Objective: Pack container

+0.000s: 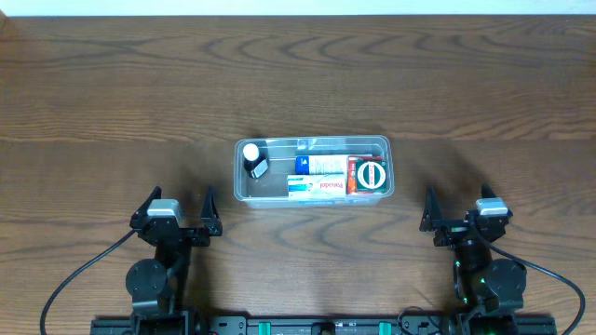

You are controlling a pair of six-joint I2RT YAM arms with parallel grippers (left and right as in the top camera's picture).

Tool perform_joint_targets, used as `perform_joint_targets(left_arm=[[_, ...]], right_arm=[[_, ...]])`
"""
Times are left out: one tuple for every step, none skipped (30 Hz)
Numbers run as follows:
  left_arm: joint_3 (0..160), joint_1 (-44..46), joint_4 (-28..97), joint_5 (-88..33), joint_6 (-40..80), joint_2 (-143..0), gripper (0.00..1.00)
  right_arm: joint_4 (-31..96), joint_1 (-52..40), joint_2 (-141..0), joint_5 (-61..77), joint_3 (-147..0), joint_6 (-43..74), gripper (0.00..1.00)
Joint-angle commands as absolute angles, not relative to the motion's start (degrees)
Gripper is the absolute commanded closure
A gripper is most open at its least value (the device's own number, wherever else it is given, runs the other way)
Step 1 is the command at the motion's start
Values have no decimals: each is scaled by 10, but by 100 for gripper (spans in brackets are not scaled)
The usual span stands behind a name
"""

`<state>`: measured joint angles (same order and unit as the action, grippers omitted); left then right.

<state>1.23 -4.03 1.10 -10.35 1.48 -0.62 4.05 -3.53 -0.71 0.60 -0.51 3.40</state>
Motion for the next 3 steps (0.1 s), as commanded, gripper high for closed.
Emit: perform_joint_targets(left_arm=[[2,-43,30,-114,15,-3,2],[2,-43,30,-114,15,-3,2],[2,-43,30,-114,15,-3,2]], right_arm=[[43,-37,-3,4,-3,27,1],[43,-37,-3,4,-3,27,1],[43,-37,-3,4,-3,27,1]])
